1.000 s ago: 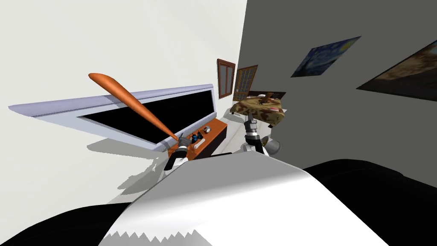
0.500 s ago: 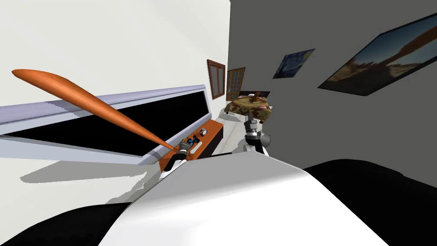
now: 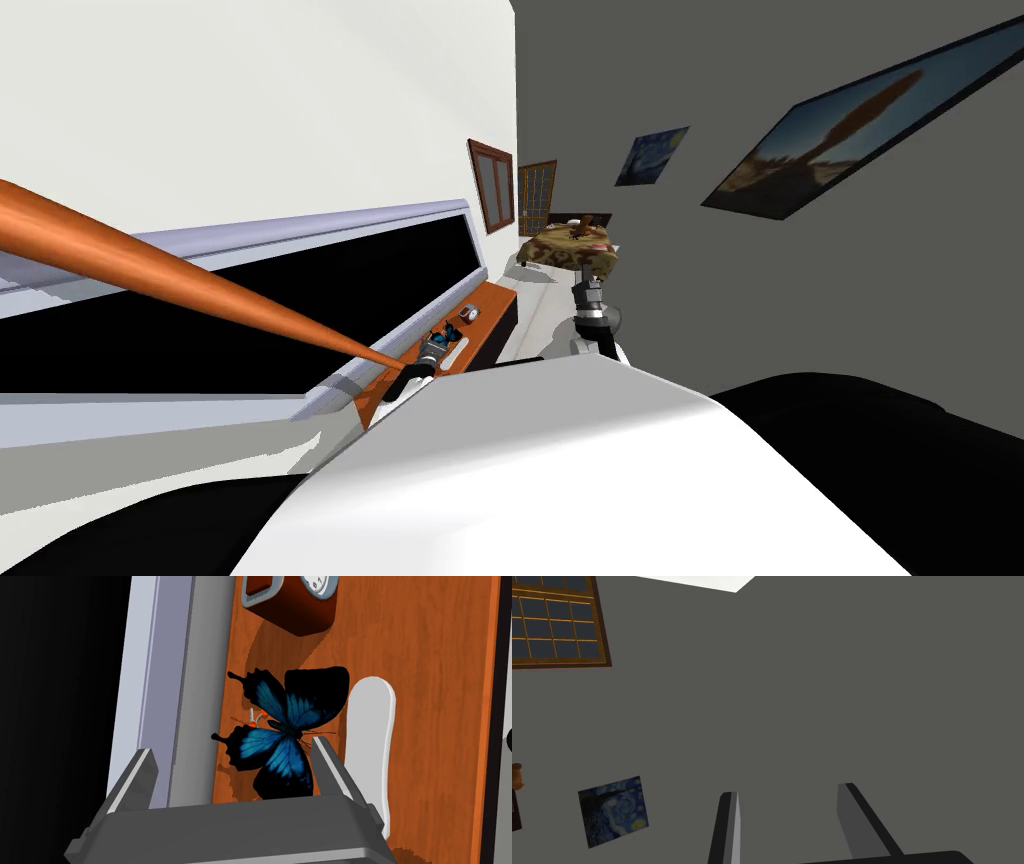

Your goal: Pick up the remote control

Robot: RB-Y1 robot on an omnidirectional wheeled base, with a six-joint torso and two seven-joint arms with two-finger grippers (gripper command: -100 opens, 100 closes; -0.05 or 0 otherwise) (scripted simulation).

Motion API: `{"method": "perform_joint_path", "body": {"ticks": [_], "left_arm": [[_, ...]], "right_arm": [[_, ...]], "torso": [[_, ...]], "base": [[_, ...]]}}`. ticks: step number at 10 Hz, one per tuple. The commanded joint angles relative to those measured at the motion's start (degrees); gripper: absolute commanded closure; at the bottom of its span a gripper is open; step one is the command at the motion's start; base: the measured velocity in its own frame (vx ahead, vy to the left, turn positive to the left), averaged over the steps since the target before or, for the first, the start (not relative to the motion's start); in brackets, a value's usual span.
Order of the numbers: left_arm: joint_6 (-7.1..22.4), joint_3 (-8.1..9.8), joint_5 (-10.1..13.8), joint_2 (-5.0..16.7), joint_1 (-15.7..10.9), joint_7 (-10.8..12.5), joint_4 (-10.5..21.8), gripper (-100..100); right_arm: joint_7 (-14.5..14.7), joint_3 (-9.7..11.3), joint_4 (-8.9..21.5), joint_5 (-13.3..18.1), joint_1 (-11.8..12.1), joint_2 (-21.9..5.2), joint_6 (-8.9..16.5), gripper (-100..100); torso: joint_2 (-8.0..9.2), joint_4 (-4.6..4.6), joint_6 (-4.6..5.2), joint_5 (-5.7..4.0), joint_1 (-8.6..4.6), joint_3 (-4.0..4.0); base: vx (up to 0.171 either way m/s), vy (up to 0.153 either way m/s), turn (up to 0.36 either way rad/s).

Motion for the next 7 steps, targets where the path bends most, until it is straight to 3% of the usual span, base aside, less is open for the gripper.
{"method": "perform_joint_path", "body": {"ticks": [1, 4, 7], "left_arm": [[2.9, 0.94, 0.9, 0.2, 0.0, 1.5, 1.9, -100], [6.0, 1.78, 1.9, 0.5, 0.1, 2.9, 4.0, -100], [10.9, 3.45, 3.7, 1.1, 0.1, 5.6, 8.3, -100]], "right_arm": [[0.0, 0.0, 0.0, 0.0, 0.0, 0.0, 0.0, 0], [0.0, 0.0, 0.0, 0.0, 0.0, 0.0, 0.0, 0], [0.0, 0.0, 0.0, 0.0, 0.0, 0.0, 0.0, 0]], "torso": [[0.0, 0.0, 0.0, 0.0, 0.0, 0.0], [0.01, 0.01, 0.06, 0.02, 0.1, 0.01], [-0.06, -0.01, 0.0, 0.01, 0.09, -0.03]], "base": [[0.01, 0.01, -0.261], [0.005, 0.032, -0.228], [0.012, 0.027, -0.257]]}}
